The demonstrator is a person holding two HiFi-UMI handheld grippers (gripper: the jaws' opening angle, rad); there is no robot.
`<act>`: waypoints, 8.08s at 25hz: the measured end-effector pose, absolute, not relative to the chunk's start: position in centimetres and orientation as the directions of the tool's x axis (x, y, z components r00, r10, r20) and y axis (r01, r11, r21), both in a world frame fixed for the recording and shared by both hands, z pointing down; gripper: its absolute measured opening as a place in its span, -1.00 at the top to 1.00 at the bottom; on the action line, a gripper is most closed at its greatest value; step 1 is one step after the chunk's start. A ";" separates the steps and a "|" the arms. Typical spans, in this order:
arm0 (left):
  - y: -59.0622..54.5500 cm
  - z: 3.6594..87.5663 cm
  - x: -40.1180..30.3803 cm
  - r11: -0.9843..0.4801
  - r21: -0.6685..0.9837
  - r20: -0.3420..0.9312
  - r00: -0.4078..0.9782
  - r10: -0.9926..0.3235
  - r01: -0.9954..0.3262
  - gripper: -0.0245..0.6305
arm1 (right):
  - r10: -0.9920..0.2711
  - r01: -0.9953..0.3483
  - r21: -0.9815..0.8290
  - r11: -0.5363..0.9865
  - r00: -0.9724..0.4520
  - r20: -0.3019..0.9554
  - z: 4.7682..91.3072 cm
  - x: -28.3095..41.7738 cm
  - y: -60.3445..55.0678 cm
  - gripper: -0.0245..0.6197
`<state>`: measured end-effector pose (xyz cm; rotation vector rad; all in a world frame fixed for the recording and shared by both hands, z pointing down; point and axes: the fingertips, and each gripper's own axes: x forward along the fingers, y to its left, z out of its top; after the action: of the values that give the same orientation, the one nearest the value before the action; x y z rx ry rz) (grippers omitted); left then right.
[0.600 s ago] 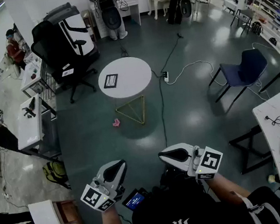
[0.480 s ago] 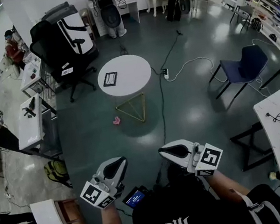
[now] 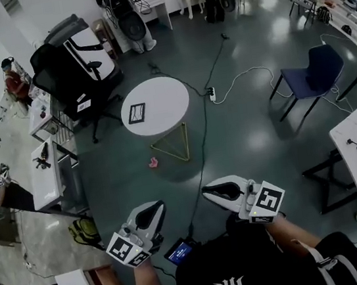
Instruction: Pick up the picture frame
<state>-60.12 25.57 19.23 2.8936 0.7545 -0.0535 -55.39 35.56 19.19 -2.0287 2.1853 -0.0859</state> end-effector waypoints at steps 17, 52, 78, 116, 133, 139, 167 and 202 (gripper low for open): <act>35.2 15.8 -35.8 -0.872 0.091 -0.056 0.876 0.479 0.482 0.92 | -0.982 -0.977 -0.124 0.171 -0.160 -0.096 16.5 -32.4 45.8 0.92; 26.2 20.0 -6.1 -0.835 0.233 -0.118 0.867 0.484 0.498 0.92 | -0.994 -0.979 -0.182 0.093 -0.083 -0.066 15.5 -4.4 40.5 0.92; 9.7 20.9 1.9 -0.914 0.265 -0.144 0.950 0.276 0.306 0.92 | -0.928 -0.909 -0.205 0.363 -0.372 0.011 16.1 6.5 21.0 0.92; -13.2 21.1 6.0 -0.733 0.281 -0.003 0.763 -0.646 -0.619 0.92 | -0.264 -0.252 -0.208 0.945 -0.964 -0.032 18.2 18.4 -13.7 0.92; -18.8 29.9 1.2 -0.656 0.411 0.081 0.741 -0.666 -0.634 0.92 | -0.366 -0.356 -0.347 0.868 -0.930 0.040 27.7 14.3 -22.0 0.92; -21.5 35.0 -1.6 -0.619 0.454 0.119 0.732 -0.670 -0.641 0.92 | -0.366 -0.384 -0.382 0.840 -0.922 0.122 32.8 11.0 -24.3 0.92; -26.2 66.3 -6.0 -0.380 0.575 0.408 0.656 -0.635 -0.725 0.68 | -0.367 -0.618 -0.489 0.616 -0.774 0.516 67.7 7.5 -28.5 0.68; -26.7 74.6 -5.2 -0.369 0.382 0.776 0.511 -0.369 -0.847 0.52 | -0.390 -0.734 -0.269 0.624 -0.591 0.706 74.3 6.7 -30.2 0.46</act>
<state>-5.22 -26.71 74.63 1.9519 -0.9970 0.7552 6.68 -30.22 74.27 -1.3129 3.3528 -1.1062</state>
